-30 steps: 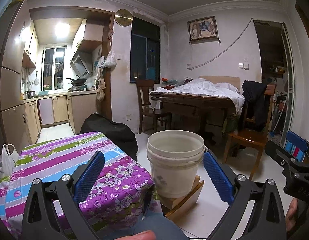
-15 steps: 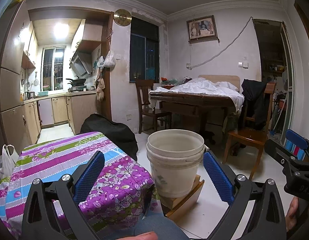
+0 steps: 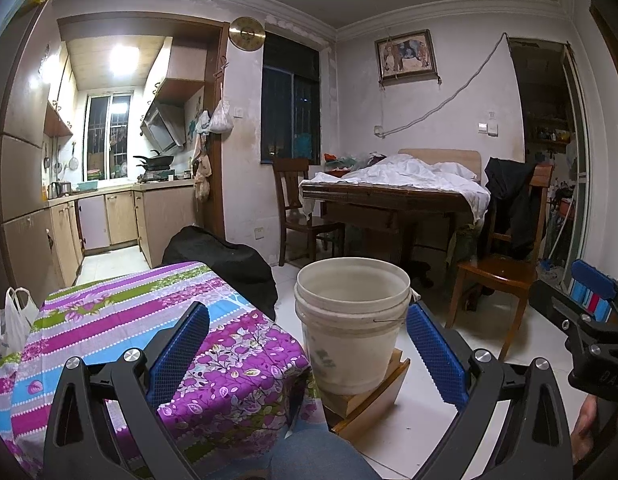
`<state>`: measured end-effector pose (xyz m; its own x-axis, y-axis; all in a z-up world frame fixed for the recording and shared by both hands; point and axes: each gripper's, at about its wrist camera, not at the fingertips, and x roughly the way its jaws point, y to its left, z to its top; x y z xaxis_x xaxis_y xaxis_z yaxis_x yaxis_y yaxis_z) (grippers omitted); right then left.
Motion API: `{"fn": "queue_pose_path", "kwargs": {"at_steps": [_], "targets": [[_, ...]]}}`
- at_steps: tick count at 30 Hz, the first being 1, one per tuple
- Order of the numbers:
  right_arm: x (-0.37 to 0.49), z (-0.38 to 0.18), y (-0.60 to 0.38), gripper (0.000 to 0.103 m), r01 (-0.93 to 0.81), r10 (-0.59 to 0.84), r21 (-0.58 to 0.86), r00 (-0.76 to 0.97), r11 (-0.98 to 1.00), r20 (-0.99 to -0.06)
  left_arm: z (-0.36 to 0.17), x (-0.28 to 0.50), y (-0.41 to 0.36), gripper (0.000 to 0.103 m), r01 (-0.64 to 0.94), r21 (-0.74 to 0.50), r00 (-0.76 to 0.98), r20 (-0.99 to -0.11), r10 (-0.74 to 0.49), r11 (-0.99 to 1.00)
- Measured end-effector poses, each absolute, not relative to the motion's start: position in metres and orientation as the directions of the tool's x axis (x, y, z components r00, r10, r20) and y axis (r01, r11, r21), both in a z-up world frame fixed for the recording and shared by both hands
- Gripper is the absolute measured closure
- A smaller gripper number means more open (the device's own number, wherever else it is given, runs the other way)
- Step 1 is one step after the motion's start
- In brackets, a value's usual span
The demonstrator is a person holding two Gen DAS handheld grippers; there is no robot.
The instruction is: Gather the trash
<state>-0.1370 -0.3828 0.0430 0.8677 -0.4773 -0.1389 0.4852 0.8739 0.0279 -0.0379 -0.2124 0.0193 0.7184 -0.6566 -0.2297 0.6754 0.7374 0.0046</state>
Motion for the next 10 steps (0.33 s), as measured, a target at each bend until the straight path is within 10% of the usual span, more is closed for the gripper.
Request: {"fn": "queue_pose_path", "kwargs": {"at_steps": [10], "targets": [[-0.1354,0.0422,-0.3850,0.005,0.486,-0.478,0.031,0.868,0.873,-0.136,0.0126,-0.0354,-0.2147,0.005,0.684,0.020,0.711,-0.243,-0.660,0.729]]}}
